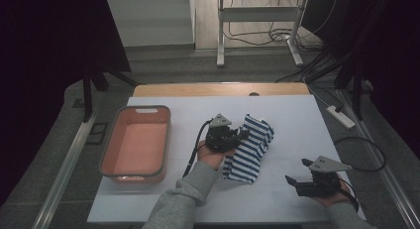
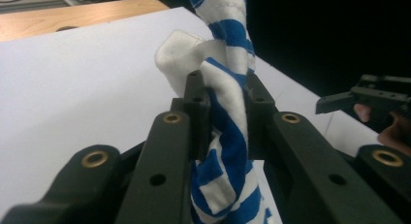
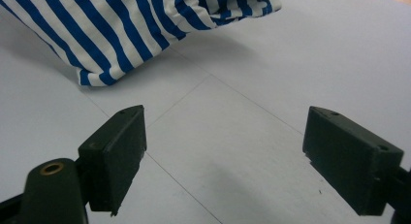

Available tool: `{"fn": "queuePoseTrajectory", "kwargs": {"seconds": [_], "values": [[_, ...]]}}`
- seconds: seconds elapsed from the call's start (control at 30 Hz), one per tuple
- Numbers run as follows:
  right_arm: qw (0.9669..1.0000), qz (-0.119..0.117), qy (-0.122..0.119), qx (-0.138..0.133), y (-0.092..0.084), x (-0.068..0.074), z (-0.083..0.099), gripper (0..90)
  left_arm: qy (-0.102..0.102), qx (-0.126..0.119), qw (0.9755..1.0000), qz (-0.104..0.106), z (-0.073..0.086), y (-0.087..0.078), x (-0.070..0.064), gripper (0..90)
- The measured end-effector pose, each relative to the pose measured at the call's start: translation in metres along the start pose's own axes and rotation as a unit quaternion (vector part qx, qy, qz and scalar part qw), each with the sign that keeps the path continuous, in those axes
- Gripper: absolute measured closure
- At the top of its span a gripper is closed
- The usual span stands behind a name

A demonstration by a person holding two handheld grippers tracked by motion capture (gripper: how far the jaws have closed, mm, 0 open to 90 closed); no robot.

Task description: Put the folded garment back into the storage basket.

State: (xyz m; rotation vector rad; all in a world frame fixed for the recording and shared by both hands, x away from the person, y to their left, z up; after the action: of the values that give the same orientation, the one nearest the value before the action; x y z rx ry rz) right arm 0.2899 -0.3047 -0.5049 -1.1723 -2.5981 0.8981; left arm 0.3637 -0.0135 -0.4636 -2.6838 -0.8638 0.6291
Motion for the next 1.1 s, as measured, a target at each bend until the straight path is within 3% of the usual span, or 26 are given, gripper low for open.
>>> {"fn": "queuePoseTrajectory", "kwargs": {"seconds": [1.1], "values": [[0.9999,0.009,0.001,-0.010,-0.002,-0.001,-0.001,16.6,0.014,-0.048,0.9988,0.004,-0.018,-0.030,-0.013,76.6]]}}
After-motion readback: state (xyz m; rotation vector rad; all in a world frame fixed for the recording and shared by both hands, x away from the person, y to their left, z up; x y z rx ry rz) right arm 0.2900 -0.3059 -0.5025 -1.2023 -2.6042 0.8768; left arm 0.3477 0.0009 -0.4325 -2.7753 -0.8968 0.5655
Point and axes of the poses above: each handheld gripper's, and its own axes: y roughly forward along the jaws, z roughly out of its underside, x roughly to its left, the point moved 3 cm from there along y, roughly forward along the jaws, and after that the axes turned 2 degrees about -x, right-handed, at the moved point
